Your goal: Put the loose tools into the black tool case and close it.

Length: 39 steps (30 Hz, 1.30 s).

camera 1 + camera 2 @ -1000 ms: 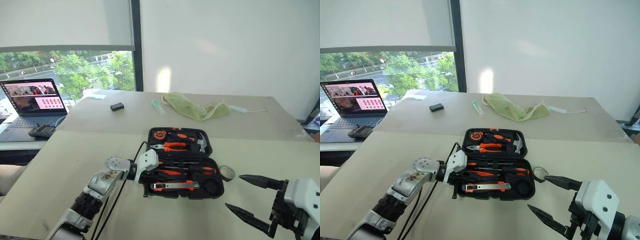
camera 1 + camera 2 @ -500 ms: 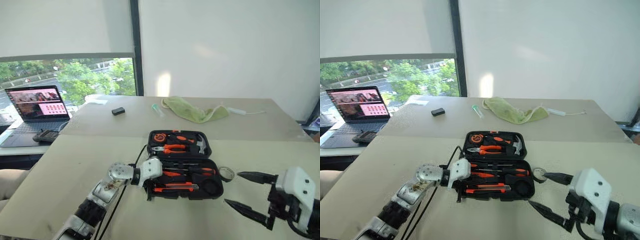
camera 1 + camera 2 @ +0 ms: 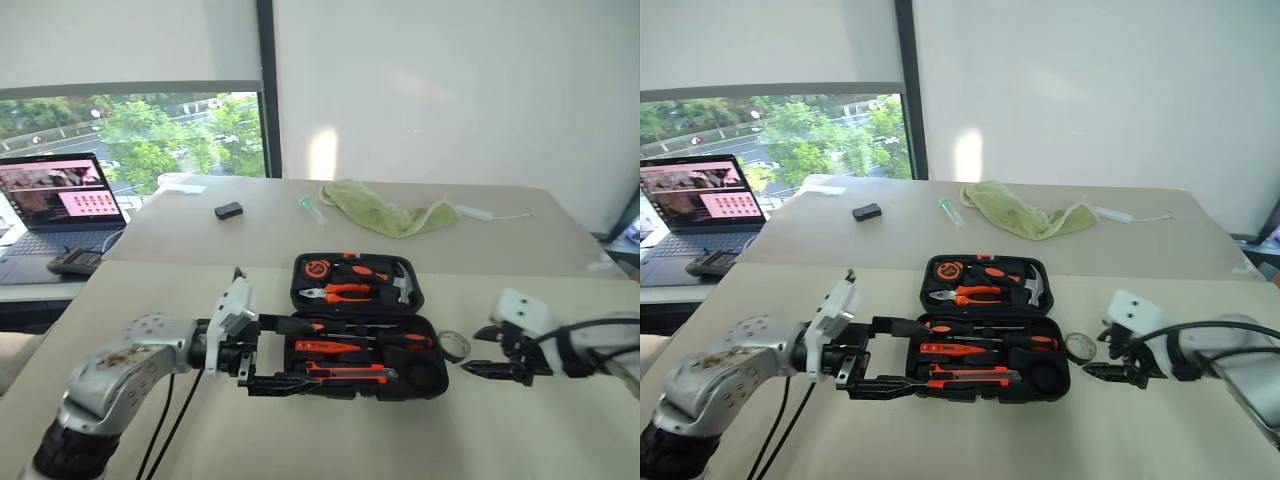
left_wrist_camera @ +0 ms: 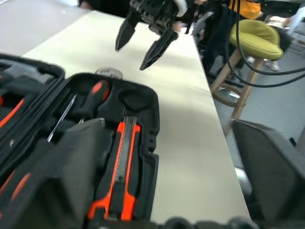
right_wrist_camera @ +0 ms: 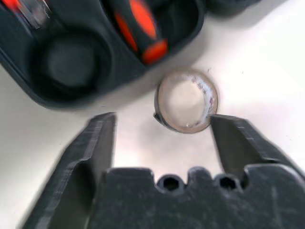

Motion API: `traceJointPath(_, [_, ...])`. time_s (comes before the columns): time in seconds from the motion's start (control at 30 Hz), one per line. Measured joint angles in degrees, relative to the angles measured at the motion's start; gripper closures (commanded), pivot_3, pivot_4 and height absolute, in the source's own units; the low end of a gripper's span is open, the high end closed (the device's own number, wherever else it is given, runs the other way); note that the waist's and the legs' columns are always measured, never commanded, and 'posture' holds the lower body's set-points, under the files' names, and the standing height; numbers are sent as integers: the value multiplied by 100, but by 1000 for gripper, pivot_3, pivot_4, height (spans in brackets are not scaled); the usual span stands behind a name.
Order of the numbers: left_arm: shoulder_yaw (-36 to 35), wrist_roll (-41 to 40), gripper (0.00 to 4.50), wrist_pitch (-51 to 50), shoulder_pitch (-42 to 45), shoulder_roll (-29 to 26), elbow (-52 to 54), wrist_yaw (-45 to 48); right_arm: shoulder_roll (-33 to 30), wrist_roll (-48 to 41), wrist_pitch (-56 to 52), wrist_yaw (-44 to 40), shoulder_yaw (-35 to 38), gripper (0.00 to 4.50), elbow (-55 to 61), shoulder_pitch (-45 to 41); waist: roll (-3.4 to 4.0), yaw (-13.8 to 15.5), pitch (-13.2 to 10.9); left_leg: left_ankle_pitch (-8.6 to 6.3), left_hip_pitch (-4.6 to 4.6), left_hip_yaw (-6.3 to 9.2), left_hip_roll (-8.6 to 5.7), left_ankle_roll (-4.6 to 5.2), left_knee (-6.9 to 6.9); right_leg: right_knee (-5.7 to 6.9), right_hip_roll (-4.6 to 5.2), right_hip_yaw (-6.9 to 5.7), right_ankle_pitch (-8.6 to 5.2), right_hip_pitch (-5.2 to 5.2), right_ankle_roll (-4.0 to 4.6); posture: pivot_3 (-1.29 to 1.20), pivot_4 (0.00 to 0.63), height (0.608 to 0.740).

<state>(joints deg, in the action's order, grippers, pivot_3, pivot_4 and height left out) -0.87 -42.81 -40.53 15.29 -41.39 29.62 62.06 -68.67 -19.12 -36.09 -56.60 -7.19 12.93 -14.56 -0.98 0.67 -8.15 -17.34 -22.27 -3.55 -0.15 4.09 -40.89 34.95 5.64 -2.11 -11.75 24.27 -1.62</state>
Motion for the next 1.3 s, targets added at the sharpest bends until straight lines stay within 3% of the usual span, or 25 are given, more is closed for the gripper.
traceJointPath(0.07, [-64, -28, 0, -55, -158, 47, 251, -276, 177, 528, 332, -270, -559, 2064, -442, -471, 1, -3, -1, 4, 2, 1, 1, -6, 2, 3, -2, -1, 0, -1, 0, 0, 150, 740])
traceJointPath(0.2, [-87, -27, 0, -58, -467, 91, 461, -570, 513, 1223, 889, -622, -1168, 3180, -1231, -973, 3, 11, -3, 22, 2, 1, 2, -39, 3, 7, -8, -4, 1, 1, 2, 0, 150, 740])
traceJointPath(0.3, [-109, -8, 0, 57, -634, 88, 482, -645, 702, 1413, 1099, -931, -1264, 4277, -1581, -1226, 3, 2, -3, 21, 7, 1, 4, -36, 3, 7, -10, -4, 4, -4, 6, 0, 150, 740])
traceJointPath(0.33, [-111, -6, 0, 68, -669, 86, 481, -646, 728, 1446, 1137, -989, -1264, 4445, -1630, -1251, 3, 2, -3, 20, 8, 1, 4, -35, 2, 8, -9, -3, 4, -5, 6, 0, 150, 740])
traceJointPath(0.47, [-124, 49, 0, 281, -815, 17, 469, -607, 718, 1255, 861, -1226, -1011, 4445, -1364, -1208, 13, 6, -9, 19, 5, 1, 4, -33, 3, 10, -3, -3, 6, 0, 9, 0, 150, 740])
traceJointPath(0.67, [-110, 211, 0, 544, -884, 1, 306, -466, 235, -267, -1090, -1827, -314, 4445, 918, -1313, 40, 5, -26, 7, 5, 18, 16, -20, 8, 11, 3, -15, 6, 0, 14, 0, 150, 740])
traceJointPath(0.87, [-19, 253, 0, 590, -879, 1, 239, -378, 453, -155, -1750, -1513, -1248, 4445, 1472, -1305, 43, 15, -30, 3, -1, 13, -1, -15, 5, 12, 45, -24, 8, 7, 16, 0, 150, 740])
traceJointPath(1.23, [56, 448, 0, 794, -945, 29, 193, -411, 511, 600, -1527, -1451, -1917, 4445, 1089, -1651, 39, 26, -31, 15, 2, 8, -4, -35, 2, 6, 25, -28, 9, -2, 11, 0, 150, 740])
traceJointPath(1.27, [60, 450, 0, 794, -949, 37, 194, -427, 528, 630, -1486, -1477, -1932, 3691, 1050, -1667, 36, 26, -31, 15, 2, 8, -3, -35, 1, 6, 23, -27, 9, -2, 11, 0, 150, 740])
traceJointPath(1.3, [66, 453, 0, 794, -969, 39, 198, -454, 548, 670, -1415, -1522, -1937, 3542, 1003, -1681, 35, 21, -31, 15, 3, 7, -3, -35, 1, 6, 23, -25, 10, -3, 10, 0, 150, 740])
